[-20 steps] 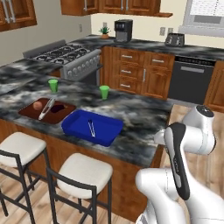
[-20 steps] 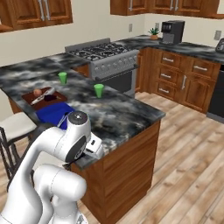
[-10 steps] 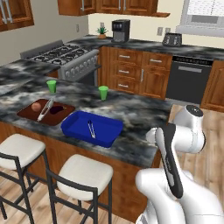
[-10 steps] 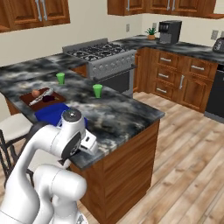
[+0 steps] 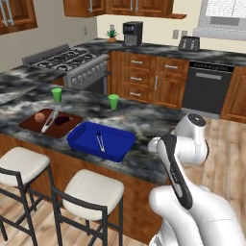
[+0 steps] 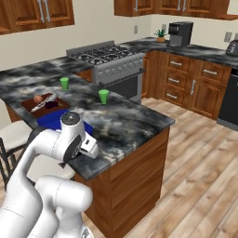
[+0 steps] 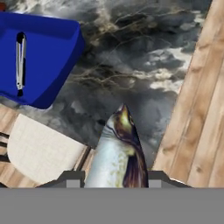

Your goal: Gather the onion and eggplant from the fridge and place them on a tray on the dining counter. Then gather the fish and chicken drumstick from the fridge and place them on the other tray.

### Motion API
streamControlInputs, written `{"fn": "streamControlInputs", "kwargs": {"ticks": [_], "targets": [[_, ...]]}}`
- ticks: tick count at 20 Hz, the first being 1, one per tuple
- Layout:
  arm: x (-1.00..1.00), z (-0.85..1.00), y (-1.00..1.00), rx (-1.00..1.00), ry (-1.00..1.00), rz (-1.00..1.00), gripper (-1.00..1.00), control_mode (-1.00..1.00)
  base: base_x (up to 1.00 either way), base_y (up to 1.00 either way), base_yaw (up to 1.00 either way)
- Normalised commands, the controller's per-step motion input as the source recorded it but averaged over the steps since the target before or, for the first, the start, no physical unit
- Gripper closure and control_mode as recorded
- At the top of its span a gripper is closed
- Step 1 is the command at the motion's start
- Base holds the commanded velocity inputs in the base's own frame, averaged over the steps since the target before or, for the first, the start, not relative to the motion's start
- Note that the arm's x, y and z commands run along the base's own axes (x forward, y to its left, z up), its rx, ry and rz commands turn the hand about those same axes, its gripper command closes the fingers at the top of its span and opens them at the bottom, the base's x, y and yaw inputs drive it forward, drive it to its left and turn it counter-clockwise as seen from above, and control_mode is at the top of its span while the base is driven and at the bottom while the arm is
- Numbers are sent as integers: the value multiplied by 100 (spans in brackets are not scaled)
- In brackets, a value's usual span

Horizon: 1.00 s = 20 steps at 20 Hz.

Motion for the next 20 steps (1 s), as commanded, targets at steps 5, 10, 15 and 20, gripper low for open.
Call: {"fn": "streamControlInputs", "kwargs": {"ticks": [5,10,15,20], "targets": [[57,5,42,0,6,0,100,-100,0,0,0],[66,15,63,-1,11,0,100,-100,0,0,0],[54,26,59,0,9,0,100,-100,0,0,0],[47,25,49,0,5,0,100,-100,0,0,0]]}}
